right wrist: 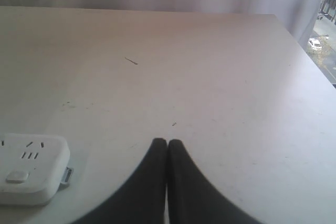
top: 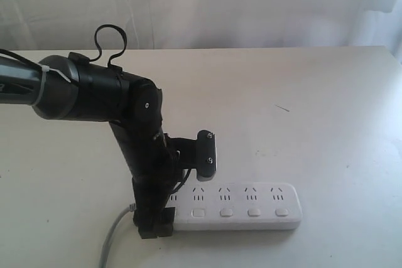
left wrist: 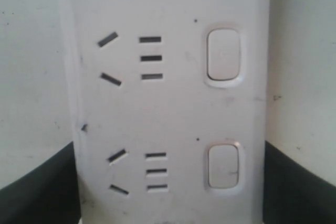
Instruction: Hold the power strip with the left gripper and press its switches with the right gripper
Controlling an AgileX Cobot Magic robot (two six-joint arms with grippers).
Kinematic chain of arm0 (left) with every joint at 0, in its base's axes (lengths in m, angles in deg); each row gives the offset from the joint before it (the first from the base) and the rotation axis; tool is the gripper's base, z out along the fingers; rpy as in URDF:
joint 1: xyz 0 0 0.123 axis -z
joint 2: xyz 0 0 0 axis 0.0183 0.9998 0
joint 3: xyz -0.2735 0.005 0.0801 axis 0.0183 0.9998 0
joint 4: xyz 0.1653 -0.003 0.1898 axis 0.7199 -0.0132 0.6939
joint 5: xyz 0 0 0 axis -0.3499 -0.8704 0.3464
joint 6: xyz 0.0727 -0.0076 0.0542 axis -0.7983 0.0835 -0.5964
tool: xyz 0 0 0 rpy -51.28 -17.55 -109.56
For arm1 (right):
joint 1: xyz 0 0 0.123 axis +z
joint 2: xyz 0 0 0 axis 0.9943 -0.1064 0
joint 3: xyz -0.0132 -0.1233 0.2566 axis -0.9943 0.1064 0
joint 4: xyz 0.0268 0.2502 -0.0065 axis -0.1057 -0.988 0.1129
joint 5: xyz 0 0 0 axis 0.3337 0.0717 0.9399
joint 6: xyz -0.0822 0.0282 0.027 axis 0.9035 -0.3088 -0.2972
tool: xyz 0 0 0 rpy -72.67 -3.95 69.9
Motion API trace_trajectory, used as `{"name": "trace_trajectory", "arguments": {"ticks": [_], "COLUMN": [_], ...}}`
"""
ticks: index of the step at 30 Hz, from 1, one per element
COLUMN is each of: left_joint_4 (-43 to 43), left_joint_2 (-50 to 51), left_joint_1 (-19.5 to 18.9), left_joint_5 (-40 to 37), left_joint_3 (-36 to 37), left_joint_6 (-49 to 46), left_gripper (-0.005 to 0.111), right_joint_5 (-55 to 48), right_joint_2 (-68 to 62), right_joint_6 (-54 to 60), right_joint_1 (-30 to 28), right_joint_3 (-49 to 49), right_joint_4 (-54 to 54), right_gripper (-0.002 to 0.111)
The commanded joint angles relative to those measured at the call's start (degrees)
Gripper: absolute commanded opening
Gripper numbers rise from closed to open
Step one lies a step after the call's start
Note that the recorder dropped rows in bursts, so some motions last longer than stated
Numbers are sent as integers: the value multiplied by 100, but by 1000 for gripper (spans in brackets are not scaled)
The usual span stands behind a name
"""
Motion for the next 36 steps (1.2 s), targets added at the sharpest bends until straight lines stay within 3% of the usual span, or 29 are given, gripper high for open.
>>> {"name": "trace_trajectory", "arguments": {"ticks": [1, 6, 10, 16, 23, 28, 31, 36], "left_joint_4": [-102, -102, -102, -115, -125, -182, -209, -209], "left_joint_2": [-94, -94, -94, -94, -94, -94, -94, -94], "left_joint_1": [1, 1, 1, 1, 1, 1, 1, 1], "left_joint_5": [-269, -276, -142, -196, -240, -240, -220, -220], "left_joint_3": [42, 42, 42, 42, 42, 42, 42, 42], "left_joint_6": [174, 174, 174, 163, 163, 163, 163, 163], "left_gripper": [0, 0, 0, 0, 0, 0, 0, 0], "right_joint_5": [127, 826, 2383, 4314, 5386, 6170, 6252, 5722], "right_joint_2": [21, 21, 21, 21, 21, 21, 21, 21], "right_joint_6": [23, -139, -743, -864, -1042, -2764, -4759, -5090], "right_joint_1": [22, 22, 22, 22, 22, 22, 22, 22], "right_joint_3": [8, 8, 8, 8, 8, 8, 8, 8], "right_joint_4": [16, -280, -1090, -1176, -1237, -1245, -1260, -1244], "right_gripper": [0, 0, 0, 0, 0, 0, 0, 0]}}
